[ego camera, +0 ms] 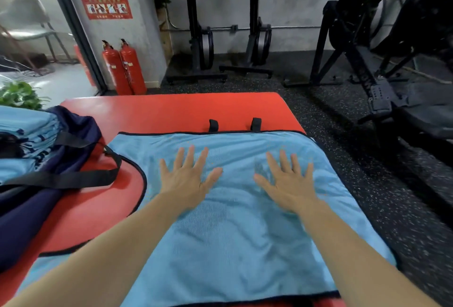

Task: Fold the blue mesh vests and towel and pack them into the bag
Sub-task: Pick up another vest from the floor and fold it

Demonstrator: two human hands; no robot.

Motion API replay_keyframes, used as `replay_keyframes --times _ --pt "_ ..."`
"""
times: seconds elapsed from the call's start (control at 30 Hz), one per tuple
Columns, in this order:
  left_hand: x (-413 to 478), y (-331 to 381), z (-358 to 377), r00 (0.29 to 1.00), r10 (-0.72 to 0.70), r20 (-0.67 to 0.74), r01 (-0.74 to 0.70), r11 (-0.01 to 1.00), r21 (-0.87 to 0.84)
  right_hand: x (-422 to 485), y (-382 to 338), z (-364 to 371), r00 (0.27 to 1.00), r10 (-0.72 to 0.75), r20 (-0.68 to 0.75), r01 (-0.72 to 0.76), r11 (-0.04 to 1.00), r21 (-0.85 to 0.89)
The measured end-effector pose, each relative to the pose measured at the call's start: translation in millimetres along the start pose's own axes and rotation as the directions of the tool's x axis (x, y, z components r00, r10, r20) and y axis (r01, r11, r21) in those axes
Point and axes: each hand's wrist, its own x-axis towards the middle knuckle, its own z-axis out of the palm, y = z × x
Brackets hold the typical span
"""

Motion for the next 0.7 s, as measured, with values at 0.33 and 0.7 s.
replay_keyframes --times 0.33,0.7 --pt "-124.8 -3.9 13.8 0.994 0.007 0.106 -0.010 0.999 0.030 -112.1 -4.7 17.5 0.987 0.158 0.005 -0.158 0.987 0.006" --pt "-156.2 -17.2 16.9 0.990 0.033 0.139 -0.042 0.997 0.063 -145.6 7.9 28.8 0.972 0.222 0.079 -0.224 0.974 0.019"
